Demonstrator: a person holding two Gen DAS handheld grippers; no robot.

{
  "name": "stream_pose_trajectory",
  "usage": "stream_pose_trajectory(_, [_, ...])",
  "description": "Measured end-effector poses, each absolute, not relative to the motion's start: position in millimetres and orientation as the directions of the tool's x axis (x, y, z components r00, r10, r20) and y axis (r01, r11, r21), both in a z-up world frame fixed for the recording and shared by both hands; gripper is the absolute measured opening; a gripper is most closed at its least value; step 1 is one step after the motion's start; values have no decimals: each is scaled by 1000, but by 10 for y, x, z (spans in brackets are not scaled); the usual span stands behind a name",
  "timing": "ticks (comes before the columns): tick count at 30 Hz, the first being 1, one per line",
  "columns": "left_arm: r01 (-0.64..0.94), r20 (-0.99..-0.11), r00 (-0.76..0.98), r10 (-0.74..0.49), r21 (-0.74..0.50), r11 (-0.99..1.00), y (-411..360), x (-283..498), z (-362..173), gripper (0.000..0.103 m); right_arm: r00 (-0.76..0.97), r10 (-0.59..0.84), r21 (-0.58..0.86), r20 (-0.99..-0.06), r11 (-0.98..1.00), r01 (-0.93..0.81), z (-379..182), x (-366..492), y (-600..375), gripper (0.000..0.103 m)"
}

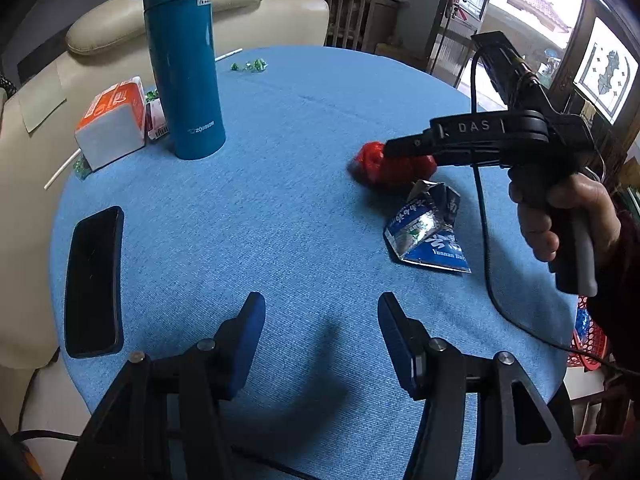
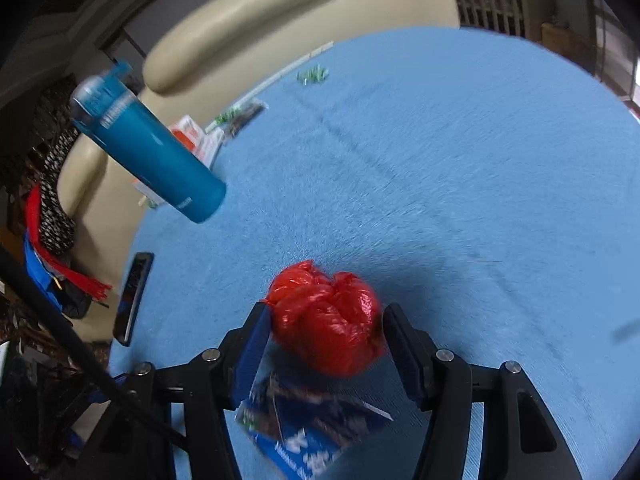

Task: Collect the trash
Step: 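Grasp the red plastic bag with the right tool while the left tool grasps the milk carton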

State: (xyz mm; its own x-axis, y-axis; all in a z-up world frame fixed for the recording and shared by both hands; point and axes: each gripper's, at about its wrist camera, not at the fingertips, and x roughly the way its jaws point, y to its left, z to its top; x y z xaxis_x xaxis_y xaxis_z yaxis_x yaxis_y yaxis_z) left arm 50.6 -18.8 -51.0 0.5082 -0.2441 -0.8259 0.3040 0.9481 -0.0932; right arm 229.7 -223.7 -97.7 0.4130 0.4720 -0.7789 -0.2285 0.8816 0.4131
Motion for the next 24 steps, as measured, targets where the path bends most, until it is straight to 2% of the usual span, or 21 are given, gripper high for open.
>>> stream_pose_trajectory(5, [344,-827,496,-265,-93,934,-358,616,-509,60,454,460,407,-763,888,-215,-937,2242,-2304,53])
stream_pose_trajectory(8, [378,-828,488,-276,-84,922,-536,713,-515,61,500,454,430,-737,887,-172,-871,2158,-2552,52])
stream_pose_trajectory(11, [410,-832,467,-299,-96,907,-742,862,-544,66,542,451,465,-709,877,-121,-817,2019,-2874,52])
stream_pose_trajectory(24, [493,-862,301,-408,-226,840,-1231,1508,-832,65,618,370,491,-694,871,30,-836,867,-3986,52])
